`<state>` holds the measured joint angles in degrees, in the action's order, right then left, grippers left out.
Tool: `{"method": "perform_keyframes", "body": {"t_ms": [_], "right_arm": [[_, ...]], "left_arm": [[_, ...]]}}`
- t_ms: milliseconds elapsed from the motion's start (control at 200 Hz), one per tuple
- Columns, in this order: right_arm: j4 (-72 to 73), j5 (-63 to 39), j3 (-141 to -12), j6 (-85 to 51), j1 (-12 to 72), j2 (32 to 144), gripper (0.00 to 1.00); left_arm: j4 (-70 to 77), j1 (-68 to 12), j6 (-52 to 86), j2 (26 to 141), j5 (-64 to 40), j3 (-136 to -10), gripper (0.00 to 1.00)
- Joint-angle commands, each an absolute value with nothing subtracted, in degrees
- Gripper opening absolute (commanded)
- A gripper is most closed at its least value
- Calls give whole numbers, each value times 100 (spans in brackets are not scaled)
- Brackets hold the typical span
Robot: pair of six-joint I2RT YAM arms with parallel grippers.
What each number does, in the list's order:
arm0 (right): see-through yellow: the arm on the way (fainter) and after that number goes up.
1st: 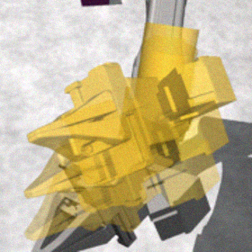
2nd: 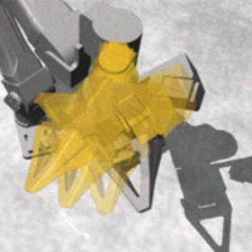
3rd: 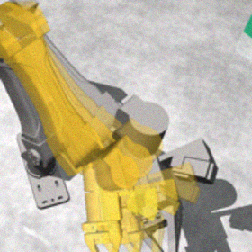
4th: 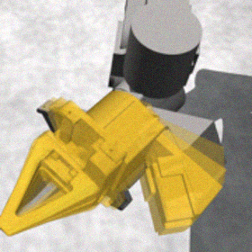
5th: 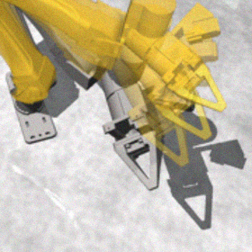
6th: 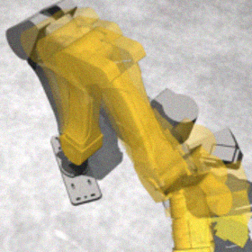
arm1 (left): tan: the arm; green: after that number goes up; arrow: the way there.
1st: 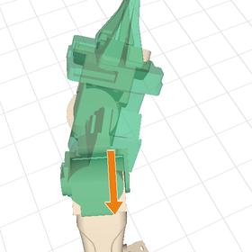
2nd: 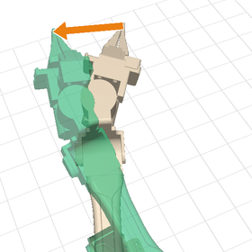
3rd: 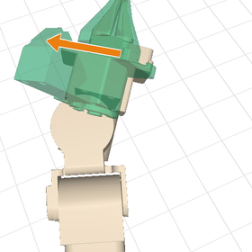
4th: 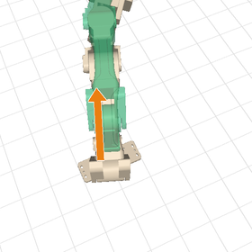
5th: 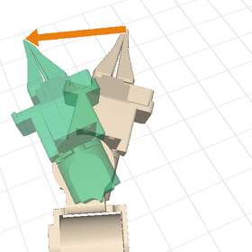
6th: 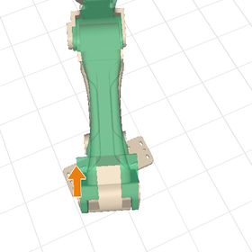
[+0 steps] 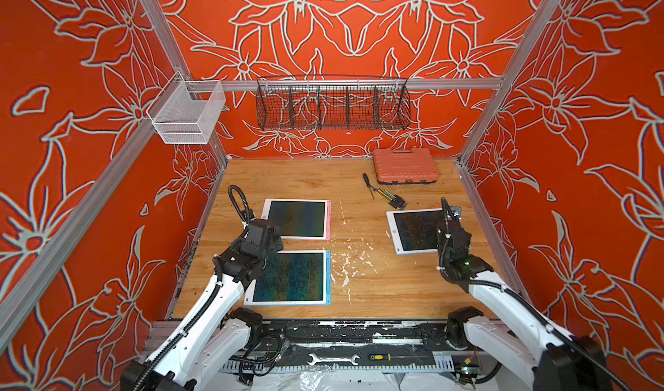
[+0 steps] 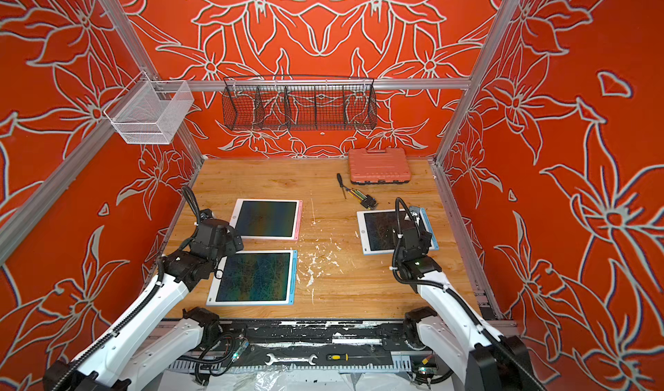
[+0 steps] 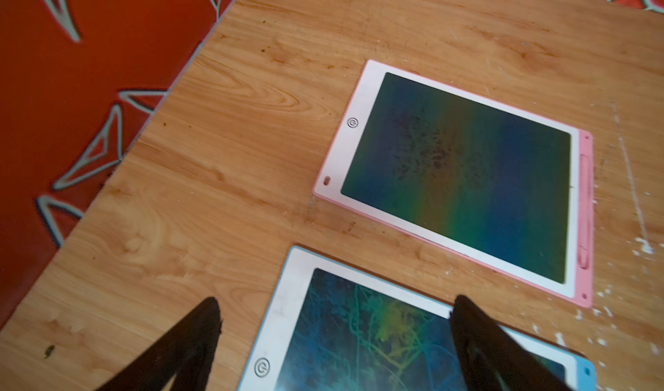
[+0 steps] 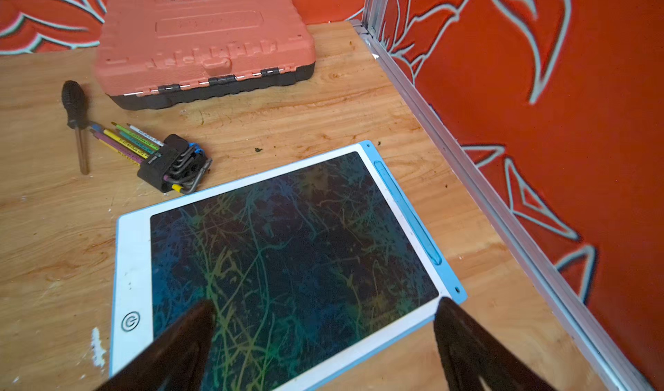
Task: Place the stylus back onto the writing tablet
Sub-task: Reset both arms
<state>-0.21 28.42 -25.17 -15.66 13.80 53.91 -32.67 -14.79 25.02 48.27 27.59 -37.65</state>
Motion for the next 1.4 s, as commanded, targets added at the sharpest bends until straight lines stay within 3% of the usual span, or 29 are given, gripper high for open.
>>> {"method": "perform_keyframes", "body": {"t_ms": [0,365,826,1396], "right_arm": [[1090,2753,-2535,-925,1227,5812,97],[2219,2303,-2372,-431,701,6840,97],[3616,796,-2193,-256,79,7711,97],[4175,149,-2023,18,66,8051,97]], "left_arm": [[-2583,-1316,1952,4992,3201,-3525,97],[-889,-761,1586,6027,3106,-3018,97],[1380,-120,1101,6697,2334,-2474,97],[2135,40,369,7722,923,-2767,97]]}}
